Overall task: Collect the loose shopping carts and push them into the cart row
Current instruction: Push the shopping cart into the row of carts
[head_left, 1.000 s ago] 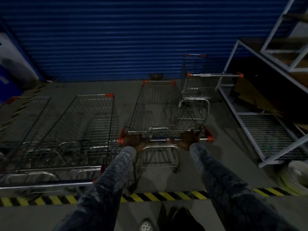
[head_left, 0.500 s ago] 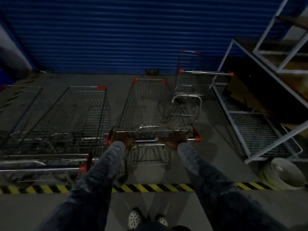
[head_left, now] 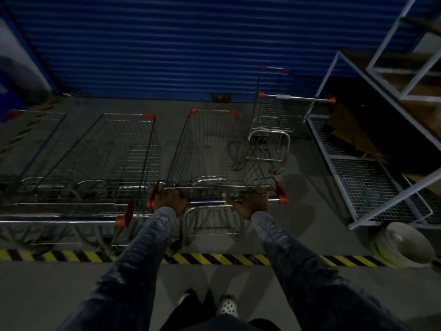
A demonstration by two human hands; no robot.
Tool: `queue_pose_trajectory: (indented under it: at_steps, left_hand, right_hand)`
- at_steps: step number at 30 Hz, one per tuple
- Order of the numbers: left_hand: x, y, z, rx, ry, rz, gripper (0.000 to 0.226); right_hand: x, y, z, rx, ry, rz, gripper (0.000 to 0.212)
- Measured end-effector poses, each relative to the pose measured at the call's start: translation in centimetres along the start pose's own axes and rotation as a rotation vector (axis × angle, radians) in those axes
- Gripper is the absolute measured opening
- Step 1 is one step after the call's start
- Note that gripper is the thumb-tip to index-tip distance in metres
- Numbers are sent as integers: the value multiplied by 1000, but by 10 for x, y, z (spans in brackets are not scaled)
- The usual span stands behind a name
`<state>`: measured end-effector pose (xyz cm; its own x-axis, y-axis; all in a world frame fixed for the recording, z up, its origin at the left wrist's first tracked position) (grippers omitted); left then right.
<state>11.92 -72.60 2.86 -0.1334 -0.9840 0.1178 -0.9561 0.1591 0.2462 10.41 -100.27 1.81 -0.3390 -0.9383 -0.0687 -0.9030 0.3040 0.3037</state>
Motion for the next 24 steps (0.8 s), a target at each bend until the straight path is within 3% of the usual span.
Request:
queue_pose_trajectory:
  at_steps: [5, 12, 18, 24]
  left_hand:
    - [-6, 13, 6, 54, -22, 18, 57]
    - [-29, 25, -2, 37, 86, 13, 58]
    - [-34, 39, 2, 13, 113, 17, 58]
    - [-44, 54, 6, 93, 149, 89, 50]
  right_hand:
    - [-1, 15, 7, 107, 31, 113, 101]
    - [-13, 46, 2, 172, 11, 204, 71]
    - [-11, 57, 11, 198, -9, 258, 70]
    - [-14, 71, 14, 226, -1, 243, 67]
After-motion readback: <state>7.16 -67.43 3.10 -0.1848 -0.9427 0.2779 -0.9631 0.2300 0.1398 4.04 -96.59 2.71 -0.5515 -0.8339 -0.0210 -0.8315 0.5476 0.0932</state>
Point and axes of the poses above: each hand's wrist, its own y-axis away from the middle knuckle, its own z-axis out of the palm, x = y × z, the point moved 9 cm from there along -y, towards the middle knuckle, and after that the axes turned 15 degrees about z, right-handed, at the moved point
